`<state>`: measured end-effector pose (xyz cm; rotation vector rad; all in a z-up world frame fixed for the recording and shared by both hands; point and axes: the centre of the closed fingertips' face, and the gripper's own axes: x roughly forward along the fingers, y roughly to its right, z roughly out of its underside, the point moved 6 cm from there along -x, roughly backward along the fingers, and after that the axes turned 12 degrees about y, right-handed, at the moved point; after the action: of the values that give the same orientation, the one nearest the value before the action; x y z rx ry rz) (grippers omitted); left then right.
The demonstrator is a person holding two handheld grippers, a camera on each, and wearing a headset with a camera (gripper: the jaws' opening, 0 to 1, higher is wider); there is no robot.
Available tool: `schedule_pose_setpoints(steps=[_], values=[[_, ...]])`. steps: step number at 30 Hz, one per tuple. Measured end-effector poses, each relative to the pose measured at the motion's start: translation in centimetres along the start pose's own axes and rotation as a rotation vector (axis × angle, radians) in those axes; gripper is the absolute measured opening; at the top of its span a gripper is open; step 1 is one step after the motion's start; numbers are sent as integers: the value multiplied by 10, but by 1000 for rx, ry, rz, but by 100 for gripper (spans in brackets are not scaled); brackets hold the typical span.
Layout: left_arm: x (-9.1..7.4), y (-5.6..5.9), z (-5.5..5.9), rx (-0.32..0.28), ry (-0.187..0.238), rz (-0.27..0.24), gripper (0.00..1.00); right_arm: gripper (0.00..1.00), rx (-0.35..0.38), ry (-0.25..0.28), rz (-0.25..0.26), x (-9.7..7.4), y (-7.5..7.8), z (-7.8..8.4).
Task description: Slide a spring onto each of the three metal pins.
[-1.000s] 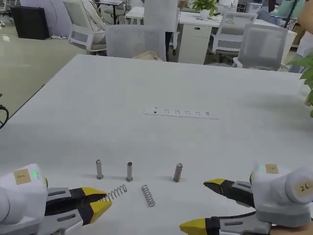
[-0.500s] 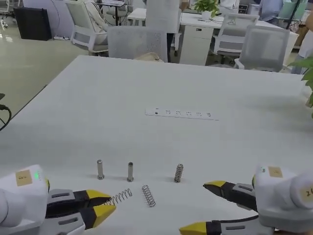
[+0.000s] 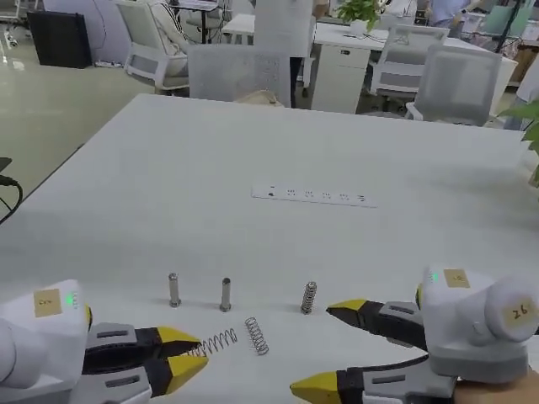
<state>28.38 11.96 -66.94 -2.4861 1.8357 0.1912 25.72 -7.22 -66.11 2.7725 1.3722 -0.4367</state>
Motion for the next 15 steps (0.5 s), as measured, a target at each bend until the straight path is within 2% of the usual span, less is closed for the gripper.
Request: schedule_pose_setpoints(steps=[15], values=[[5,12,-6,8,13,80,2,58,-3,-9,-102,18,-18,-9]])
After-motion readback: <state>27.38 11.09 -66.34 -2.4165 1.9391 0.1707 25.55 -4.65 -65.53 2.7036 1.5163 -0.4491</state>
